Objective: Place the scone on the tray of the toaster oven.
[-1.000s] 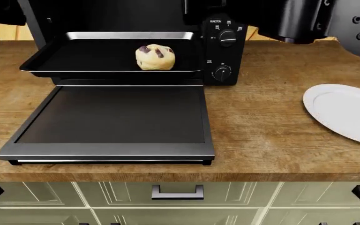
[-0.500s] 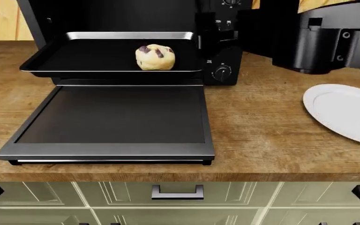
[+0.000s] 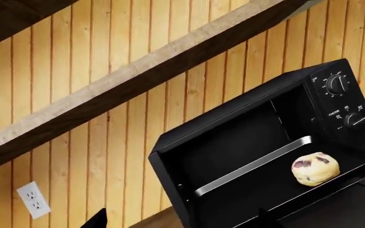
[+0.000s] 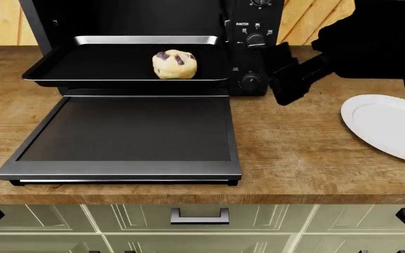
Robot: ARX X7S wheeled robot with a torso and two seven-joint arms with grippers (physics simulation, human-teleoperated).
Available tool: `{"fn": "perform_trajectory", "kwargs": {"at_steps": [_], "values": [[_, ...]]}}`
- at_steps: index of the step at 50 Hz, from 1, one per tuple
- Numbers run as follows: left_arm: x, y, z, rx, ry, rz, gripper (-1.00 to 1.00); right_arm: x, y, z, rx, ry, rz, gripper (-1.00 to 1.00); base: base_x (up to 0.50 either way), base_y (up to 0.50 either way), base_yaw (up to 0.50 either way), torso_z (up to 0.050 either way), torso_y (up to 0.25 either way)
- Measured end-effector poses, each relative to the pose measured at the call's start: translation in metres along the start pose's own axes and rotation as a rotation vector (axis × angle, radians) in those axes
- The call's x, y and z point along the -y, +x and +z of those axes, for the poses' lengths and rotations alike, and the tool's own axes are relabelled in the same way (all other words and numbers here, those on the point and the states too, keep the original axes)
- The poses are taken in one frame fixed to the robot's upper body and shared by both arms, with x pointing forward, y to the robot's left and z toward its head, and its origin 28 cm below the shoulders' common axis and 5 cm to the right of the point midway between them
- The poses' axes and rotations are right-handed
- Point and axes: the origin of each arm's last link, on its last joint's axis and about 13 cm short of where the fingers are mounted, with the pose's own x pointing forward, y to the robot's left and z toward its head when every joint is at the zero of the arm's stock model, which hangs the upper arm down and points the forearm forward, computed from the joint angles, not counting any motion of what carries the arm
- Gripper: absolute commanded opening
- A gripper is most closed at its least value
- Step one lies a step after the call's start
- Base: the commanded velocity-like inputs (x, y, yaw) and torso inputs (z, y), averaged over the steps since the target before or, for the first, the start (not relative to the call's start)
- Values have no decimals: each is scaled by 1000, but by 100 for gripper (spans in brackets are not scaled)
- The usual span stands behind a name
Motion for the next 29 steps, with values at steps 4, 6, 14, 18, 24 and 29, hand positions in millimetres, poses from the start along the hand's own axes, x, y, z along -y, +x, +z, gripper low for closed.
{"fn": "perform_trajectory", "kwargs": {"at_steps": [4,6,14,18,24,29], "values": [[-5,-7,3,-5,21,-12,100,3,-16,1,-9,-12,-25,100,0,0,0,0,0],[-7,-9,4,-9,34,-16,100,4,-23,1,-11,-17,-35,100,0,0,0,0,0],[-37,-5,7,-25,113,-29,100,5,-53,6,-1,-43,-57,100,0,0,0,0,0],[-61,-13,12,-24,146,-25,100,2,-75,6,23,-39,-78,100,0,0,0,0,0],[-84,-45,21,38,187,64,100,1,-111,-4,136,-6,-113,100,0,0,0,0,0],[-88,-70,26,120,217,124,100,-3,-142,-16,242,18,-144,100,0,0,0,0,0]]}}
